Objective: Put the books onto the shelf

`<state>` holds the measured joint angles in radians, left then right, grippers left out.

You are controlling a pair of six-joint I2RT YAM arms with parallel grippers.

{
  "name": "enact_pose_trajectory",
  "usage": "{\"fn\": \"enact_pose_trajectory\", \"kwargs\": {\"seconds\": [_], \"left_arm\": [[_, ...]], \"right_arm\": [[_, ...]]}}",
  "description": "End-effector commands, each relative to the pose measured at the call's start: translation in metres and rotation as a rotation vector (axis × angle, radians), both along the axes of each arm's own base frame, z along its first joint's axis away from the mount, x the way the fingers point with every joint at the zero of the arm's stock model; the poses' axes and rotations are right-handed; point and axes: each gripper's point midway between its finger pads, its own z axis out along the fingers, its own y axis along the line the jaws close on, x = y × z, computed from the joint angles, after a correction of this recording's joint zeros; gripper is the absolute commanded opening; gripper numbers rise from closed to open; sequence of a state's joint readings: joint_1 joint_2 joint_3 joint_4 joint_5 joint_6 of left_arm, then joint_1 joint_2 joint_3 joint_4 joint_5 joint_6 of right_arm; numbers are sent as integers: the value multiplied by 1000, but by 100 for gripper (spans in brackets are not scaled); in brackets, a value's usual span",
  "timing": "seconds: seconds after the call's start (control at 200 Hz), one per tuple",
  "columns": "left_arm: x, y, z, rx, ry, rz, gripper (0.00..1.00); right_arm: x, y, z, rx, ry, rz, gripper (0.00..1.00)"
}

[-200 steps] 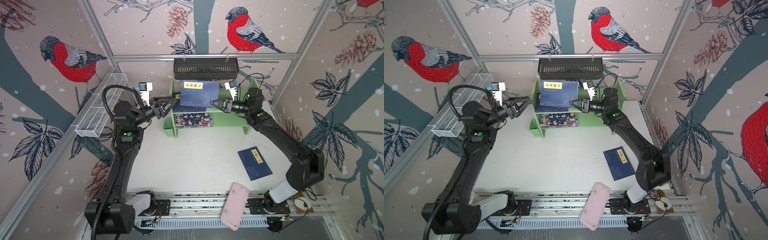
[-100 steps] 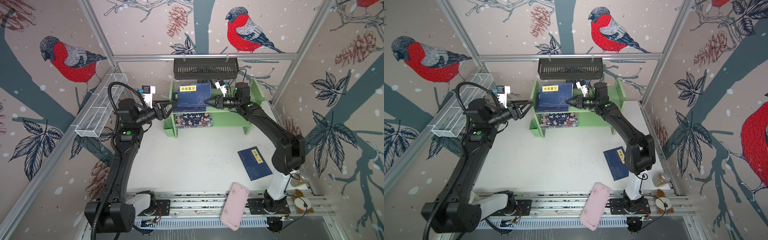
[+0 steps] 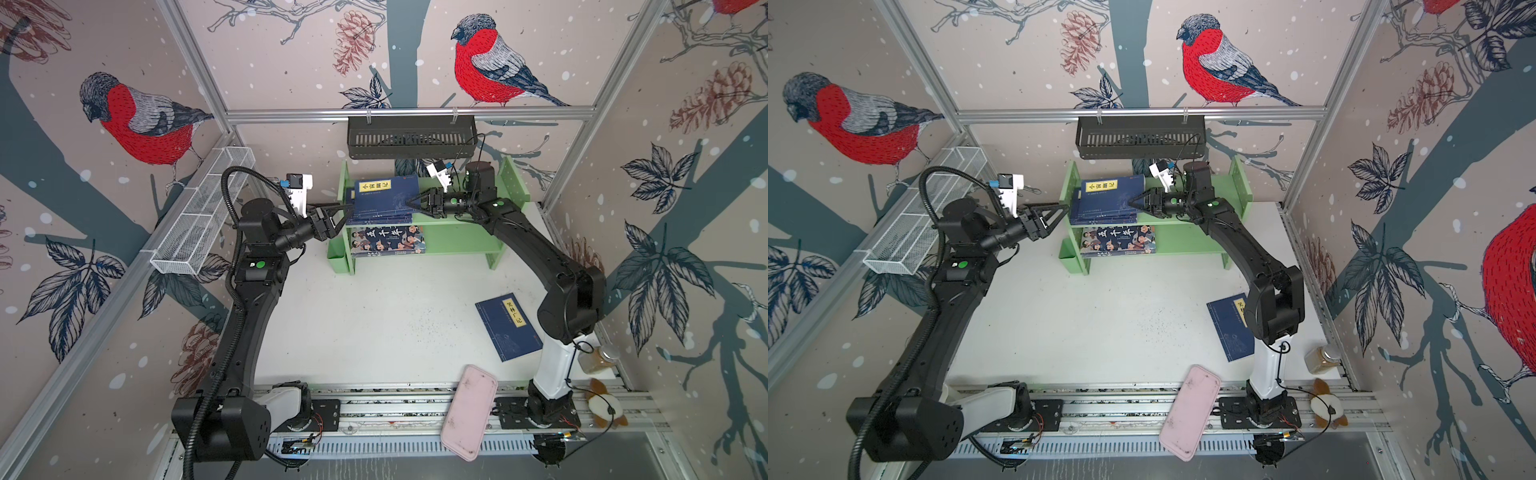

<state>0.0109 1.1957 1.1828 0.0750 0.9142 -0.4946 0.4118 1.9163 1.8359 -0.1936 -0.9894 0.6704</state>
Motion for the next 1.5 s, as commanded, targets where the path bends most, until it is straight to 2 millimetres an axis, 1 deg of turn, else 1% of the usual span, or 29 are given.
{"fn": "enact_pose_trajectory", "kwargs": {"seconds": [0.0,0.07,0.2,0.355,0.44,0.53,0.765,0.985,1.165,1.22,1.28,1.36,1.495], "left_arm": [[-3,-1,8,2,-48,-9,74],[-3,0,7,10,-50,-8,74],[-4,1,5,29,-57,-1,74],[-4,1,2,46,-60,6,74],[-4,2,2,47,-59,7,74],[-5,1,0,47,-56,7,74],[-5,2,-1,46,-51,7,75],[-4,1,-6,47,-42,8,75],[-3,2,-6,46,-42,11,75],[-3,2,-6,45,-42,12,75],[-3,2,-6,44,-41,12,75],[-3,2,-7,43,-39,12,75],[-3,2,-6,43,-40,12,75]], "right_arm": [[9,-4,-5,-63,-36,-64,50],[16,-10,-10,-120,-49,-119,53],[25,-21,-16,-195,-73,-199,55],[37,-38,-9,-232,-131,-301,55],[40,-40,-4,-211,-141,-311,53],[42,-38,-1,-190,-142,-301,52],[47,-29,-5,-172,-126,-265,44],[43,-22,-7,-156,-118,-227,36],[40,-16,-10,-153,-111,-204,34],[40,-15,-11,-156,-109,-200,28],[41,-16,-12,-159,-110,-201,25],[41,-15,-12,-160,-109,-201,18],[40,-13,-12,-157,-106,-197,17]]}}
